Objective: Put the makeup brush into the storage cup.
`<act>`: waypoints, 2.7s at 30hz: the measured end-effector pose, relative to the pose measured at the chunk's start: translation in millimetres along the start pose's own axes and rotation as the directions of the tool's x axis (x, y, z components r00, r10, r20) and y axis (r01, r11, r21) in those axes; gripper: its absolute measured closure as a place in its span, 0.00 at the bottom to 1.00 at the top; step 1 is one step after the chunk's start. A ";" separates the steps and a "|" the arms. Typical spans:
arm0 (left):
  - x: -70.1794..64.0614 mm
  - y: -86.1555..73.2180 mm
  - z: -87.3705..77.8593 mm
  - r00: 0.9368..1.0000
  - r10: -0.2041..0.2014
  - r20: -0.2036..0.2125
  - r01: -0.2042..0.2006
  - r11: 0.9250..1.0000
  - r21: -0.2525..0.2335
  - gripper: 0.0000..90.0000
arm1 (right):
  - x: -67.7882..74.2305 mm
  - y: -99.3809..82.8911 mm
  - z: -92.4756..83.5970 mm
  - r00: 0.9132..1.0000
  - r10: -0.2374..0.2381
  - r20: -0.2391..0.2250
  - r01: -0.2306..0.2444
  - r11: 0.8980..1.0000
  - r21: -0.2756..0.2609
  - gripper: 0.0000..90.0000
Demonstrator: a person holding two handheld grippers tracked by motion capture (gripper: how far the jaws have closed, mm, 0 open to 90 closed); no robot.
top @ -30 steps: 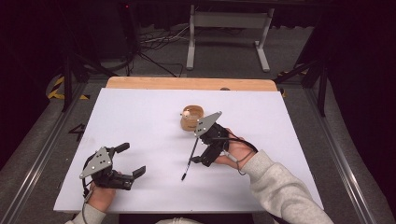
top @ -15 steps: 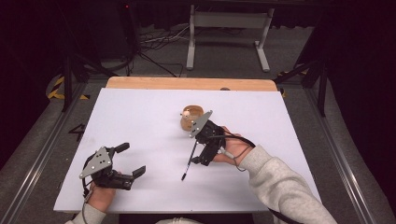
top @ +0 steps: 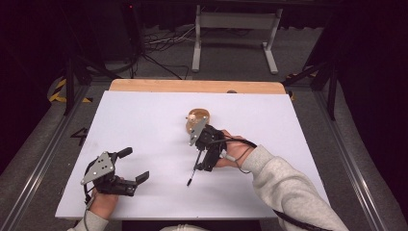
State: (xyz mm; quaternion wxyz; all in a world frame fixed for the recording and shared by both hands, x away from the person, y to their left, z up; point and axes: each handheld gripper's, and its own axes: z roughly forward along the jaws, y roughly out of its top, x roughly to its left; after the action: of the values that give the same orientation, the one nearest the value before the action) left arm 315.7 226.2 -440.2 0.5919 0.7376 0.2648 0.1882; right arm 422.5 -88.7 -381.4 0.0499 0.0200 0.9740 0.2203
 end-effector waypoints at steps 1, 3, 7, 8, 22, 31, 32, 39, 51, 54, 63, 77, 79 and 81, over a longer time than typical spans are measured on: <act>0.0 -0.2 -0.4 1.000 -0.001 0.000 0.001 1.000 -0.001 0.00 | -0.7 0.7 1.3 1.000 -0.002 0.000 0.002 1.000 0.004 0.04; -0.1 -0.2 -1.1 1.000 0.000 0.000 0.000 1.000 0.000 0.00 | -3.0 2.0 3.9 1.000 -0.014 -0.004 0.014 1.000 0.013 0.04; 0.1 -0.4 -1.5 1.000 0.002 0.001 -0.002 1.000 0.002 0.00 | -7.2 3.1 9.3 1.000 -0.017 -0.016 0.017 0.999 0.030 0.04; 0.2 -0.4 -1.5 1.000 0.002 0.003 -0.002 1.000 0.002 0.00 | -8.6 3.0 11.6 1.000 -0.018 -0.018 0.019 0.999 0.035 0.04; 0.1 0.1 0.9 1.000 -0.004 0.006 0.004 1.000 0.000 0.00 | -11.7 -2.0 30.1 0.998 -0.029 -0.051 0.034 0.994 0.102 0.06; 0.8 0.5 1.9 1.000 0.001 0.011 -0.001 1.000 0.000 0.00 | -12.4 -2.0 40.3 0.997 -0.043 -0.060 0.051 0.989 0.137 0.06; 0.9 0.6 2.0 1.000 0.002 0.011 -0.002 1.000 -0.001 0.00 | -12.3 -2.0 41.1 0.997 -0.045 -0.062 0.053 0.989 0.139 0.07; 0.9 0.6 1.8 1.000 0.001 0.013 -0.001 1.000 0.000 0.00 | -12.9 -3.5 47.8 0.996 -0.056 -0.074 0.067 0.984 0.167 0.07; 0.6 0.7 2.1 1.000 -0.001 0.013 0.001 1.000 0.001 0.00 | -12.5 -4.5 55.4 0.994 -0.066 -0.085 0.084 0.971 0.225 0.09; 0.7 0.6 2.0 1.000 -0.003 0.013 0.003 1.000 0.000 0.00 | -13.1 -4.3 57.7 0.993 -0.074 -0.089 0.093 0.969 0.230 0.09; 0.4 0.4 2.5 1.000 -0.006 0.014 0.006 1.000 0.003 0.00 | -13.3 0.0 56.2 0.991 -0.073 -0.115 0.101 0.960 0.263 0.21; 0.8 0.4 2.5 1.000 0.000 0.016 0.000 1.000 0.006 0.00 | -3.4 11.4 51.3 0.968 -0.189 -0.166 0.233 0.923 0.308 0.76; 0.7 0.3 2.4 1.000 -0.003 0.017 0.002 1.000 0.007 0.00 | -1.3 11.7 50.7 0.962 -0.213 -0.174 0.258 0.916 0.307 0.90; 0.8 0.3 2.5 1.000 -0.001 0.017 0.001 1.000 0.006 0.00 | 0.3 11.4 50.1 0.958 -0.226 -0.175 0.272 0.911 0.310 0.94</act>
State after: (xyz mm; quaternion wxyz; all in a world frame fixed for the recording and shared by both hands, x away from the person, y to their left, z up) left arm 317.8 224.7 -440.5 0.5919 0.7408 0.2608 0.1811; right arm 427.7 -57.0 -421.5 0.0075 -0.1115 0.9926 0.0466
